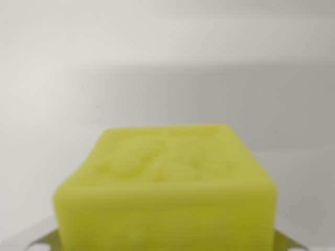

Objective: Pick yellow cube

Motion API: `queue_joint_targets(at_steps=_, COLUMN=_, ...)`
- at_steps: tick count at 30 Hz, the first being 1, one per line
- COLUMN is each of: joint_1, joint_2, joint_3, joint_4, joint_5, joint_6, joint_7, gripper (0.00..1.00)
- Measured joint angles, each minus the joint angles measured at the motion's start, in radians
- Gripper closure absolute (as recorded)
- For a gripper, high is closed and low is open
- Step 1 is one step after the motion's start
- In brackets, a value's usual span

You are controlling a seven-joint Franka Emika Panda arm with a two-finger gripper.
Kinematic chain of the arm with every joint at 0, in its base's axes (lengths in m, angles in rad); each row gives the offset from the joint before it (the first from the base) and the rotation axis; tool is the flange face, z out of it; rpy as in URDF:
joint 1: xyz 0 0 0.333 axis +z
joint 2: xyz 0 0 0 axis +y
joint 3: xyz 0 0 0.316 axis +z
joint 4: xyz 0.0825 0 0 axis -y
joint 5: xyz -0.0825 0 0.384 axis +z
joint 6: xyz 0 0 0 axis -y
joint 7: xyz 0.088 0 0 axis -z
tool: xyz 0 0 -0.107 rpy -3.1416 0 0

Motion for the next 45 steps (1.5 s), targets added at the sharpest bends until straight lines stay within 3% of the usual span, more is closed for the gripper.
queue_joint_targets(at_steps=45, joint_1=0.001, joint_2=-0.206, joint_3=0.0, joint_4=0.023, joint_5=0.013, joint_6=-0.229, joint_7=-0.009, gripper=1.0)
